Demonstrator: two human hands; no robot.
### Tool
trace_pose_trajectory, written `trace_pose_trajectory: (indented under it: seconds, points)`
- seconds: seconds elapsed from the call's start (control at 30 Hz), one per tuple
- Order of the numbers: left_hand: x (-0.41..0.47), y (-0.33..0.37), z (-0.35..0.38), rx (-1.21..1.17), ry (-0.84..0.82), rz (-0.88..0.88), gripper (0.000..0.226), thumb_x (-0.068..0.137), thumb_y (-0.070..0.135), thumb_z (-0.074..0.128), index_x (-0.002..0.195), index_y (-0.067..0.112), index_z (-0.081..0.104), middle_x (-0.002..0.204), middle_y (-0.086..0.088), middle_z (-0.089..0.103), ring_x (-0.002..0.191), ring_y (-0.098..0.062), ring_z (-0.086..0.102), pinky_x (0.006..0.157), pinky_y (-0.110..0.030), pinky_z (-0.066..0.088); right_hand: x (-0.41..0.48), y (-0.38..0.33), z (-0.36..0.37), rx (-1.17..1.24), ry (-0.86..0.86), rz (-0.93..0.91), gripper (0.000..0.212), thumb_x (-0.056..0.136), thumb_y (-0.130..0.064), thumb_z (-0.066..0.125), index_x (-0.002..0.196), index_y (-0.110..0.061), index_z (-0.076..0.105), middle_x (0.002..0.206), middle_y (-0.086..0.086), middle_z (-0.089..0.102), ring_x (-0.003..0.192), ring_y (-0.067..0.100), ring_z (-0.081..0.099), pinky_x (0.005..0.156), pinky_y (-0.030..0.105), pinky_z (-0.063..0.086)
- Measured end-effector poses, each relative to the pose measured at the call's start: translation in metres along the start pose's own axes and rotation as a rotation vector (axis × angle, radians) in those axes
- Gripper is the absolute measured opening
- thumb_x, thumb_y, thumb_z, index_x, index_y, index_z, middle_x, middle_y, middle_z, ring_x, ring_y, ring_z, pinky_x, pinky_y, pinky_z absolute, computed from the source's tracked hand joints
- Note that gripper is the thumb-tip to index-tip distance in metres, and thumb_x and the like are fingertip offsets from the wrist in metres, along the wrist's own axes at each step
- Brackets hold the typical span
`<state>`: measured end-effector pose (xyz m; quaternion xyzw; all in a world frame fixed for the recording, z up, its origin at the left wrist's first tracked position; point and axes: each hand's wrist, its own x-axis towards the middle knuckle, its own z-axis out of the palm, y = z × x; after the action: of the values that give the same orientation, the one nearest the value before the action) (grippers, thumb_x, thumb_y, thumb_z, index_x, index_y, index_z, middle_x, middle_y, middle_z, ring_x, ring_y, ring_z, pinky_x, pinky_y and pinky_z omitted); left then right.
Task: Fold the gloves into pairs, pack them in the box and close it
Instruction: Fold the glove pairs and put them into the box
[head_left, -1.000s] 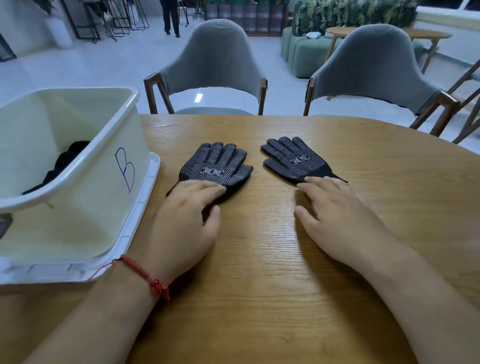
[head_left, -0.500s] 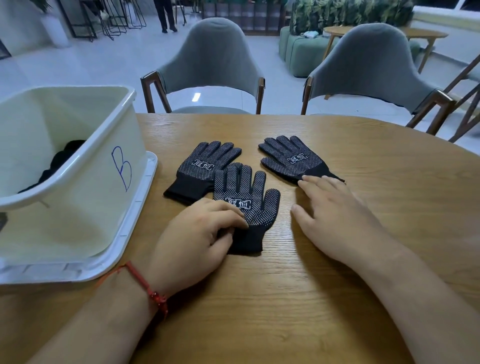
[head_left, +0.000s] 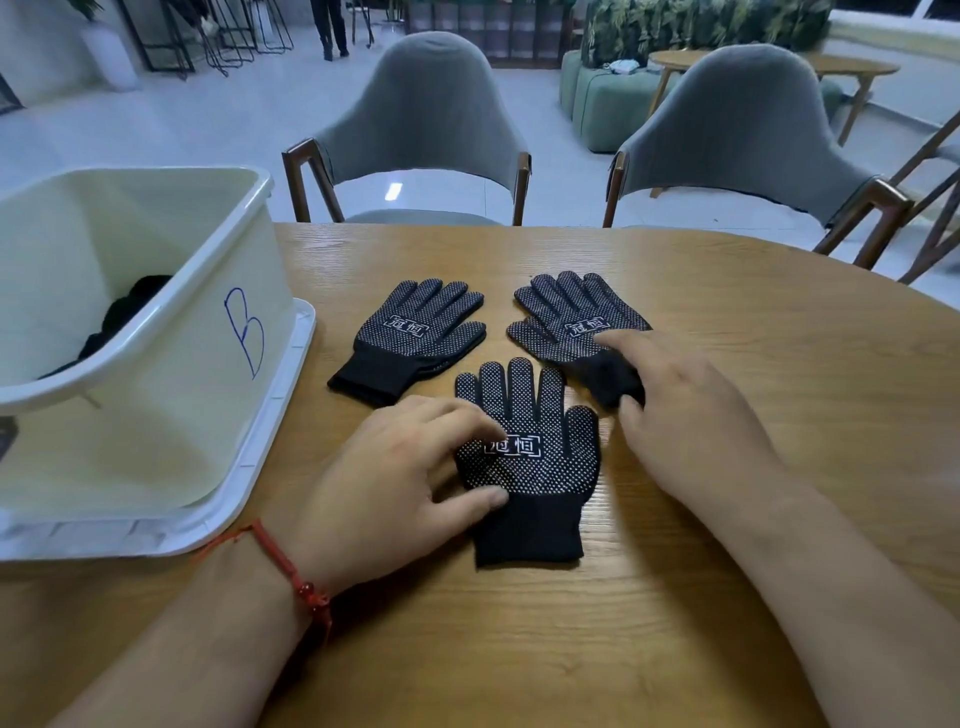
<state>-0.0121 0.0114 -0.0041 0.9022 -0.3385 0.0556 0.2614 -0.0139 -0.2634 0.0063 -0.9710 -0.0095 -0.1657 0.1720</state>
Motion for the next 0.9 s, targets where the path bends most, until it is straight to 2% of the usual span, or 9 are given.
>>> trace_pose_trajectory:
  seconds: [0.13,0.3,0.4,0.5,0.57,0.67,0.73,0.8,0.9]
  points:
    - [0.0,-0.007,0.001,0.011,0.022,-0.077,0.057,0.085,0.073,0.059,0.129,0.038,0.066,0.142,0.022,0.056,0.137,-0.003,0.048,0.116,-0.041,0.041,0.004,0.009,-0.001,-0.022,0.032,0.032,0.024,0.095,-0.017,0.07,0.115,-0.029,0.077,0.119,-0.007,0.071,0.114,0.025,0.062,0.096,0.034,0.046]
    - [0.0,-0.003,0.006,0.053,-0.016,-0.063,0.058,0.085,0.077,0.055,0.129,0.039,0.064,0.145,0.02,0.053,0.14,-0.004,0.046,0.118,-0.043,0.038,0.002,-0.003,-0.011,0.138,0.144,0.06,0.012,0.096,-0.02,0.068,0.102,-0.028,0.075,0.088,-0.013,0.072,0.089,0.016,0.066,0.075,0.029,0.046]
    - [0.001,-0.001,0.007,0.064,-0.011,-0.062,0.058,0.085,0.077,0.054,0.127,0.038,0.065,0.143,0.018,0.055,0.137,-0.005,0.049,0.118,-0.041,0.038,0.004,-0.018,-0.026,0.568,0.141,0.162,0.015,0.099,-0.013,0.063,0.1,-0.026,0.071,0.071,-0.016,0.068,0.064,0.004,0.061,0.061,0.017,0.044]
    - [0.001,0.001,0.007,0.068,-0.01,-0.056,0.057,0.085,0.078,0.054,0.126,0.039,0.063,0.142,0.02,0.054,0.135,-0.006,0.05,0.117,-0.04,0.038,0.004,-0.042,-0.049,1.185,0.0,0.198,0.034,0.103,0.0,0.053,0.118,-0.026,0.07,0.072,-0.006,0.066,0.059,0.012,0.058,0.051,0.026,0.042]
    - [0.002,0.002,0.008,0.064,-0.011,-0.054,0.055,0.085,0.078,0.053,0.125,0.041,0.062,0.141,0.022,0.053,0.134,-0.006,0.049,0.116,-0.04,0.038,0.005,-0.056,-0.063,1.433,-0.135,0.177,0.04,0.104,0.0,0.049,0.123,-0.026,0.072,0.082,0.002,0.066,0.062,0.013,0.058,0.049,0.028,0.038]
    - [0.004,0.002,0.007,0.056,-0.016,-0.054,0.051,0.086,0.076,0.055,0.122,0.04,0.061,0.134,0.024,0.054,0.127,-0.007,0.052,0.112,-0.043,0.041,0.01,-0.074,-0.074,1.556,-0.24,0.091,0.036,0.105,-0.003,0.047,0.108,-0.018,0.079,0.092,0.01,0.072,0.067,0.017,0.067,0.056,0.024,0.053]
    - [0.004,0.003,0.006,0.032,-0.004,-0.03,0.042,0.089,0.068,0.06,0.113,0.035,0.065,0.119,0.021,0.055,0.111,-0.009,0.056,0.1,-0.042,0.05,0.017,-0.08,-0.072,1.56,-0.248,0.039,0.036,0.106,-0.002,0.046,0.111,-0.017,0.079,0.101,0.008,0.077,0.079,0.021,0.075,0.067,0.025,0.058]
    - [0.002,0.004,0.006,0.046,0.019,-0.058,0.044,0.089,0.069,0.06,0.112,0.033,0.066,0.112,0.02,0.052,0.105,-0.008,0.054,0.096,-0.034,0.053,0.022,-0.082,-0.067,1.478,-0.201,-0.009,0.038,0.107,-0.001,0.048,0.127,-0.02,0.074,0.117,0.002,0.078,0.104,0.023,0.076,0.082,0.031,0.059]
    - [-0.002,0.002,0.007,0.056,0.005,-0.07,0.055,0.087,0.078,0.054,0.126,0.04,0.06,0.122,0.024,0.051,0.119,-0.007,0.051,0.109,-0.038,0.046,0.025,-0.081,-0.06,1.386,-0.14,-0.051,0.046,0.106,-0.003,0.051,0.142,-0.026,0.066,0.136,-0.003,0.072,0.126,0.023,0.069,0.096,0.039,0.056]
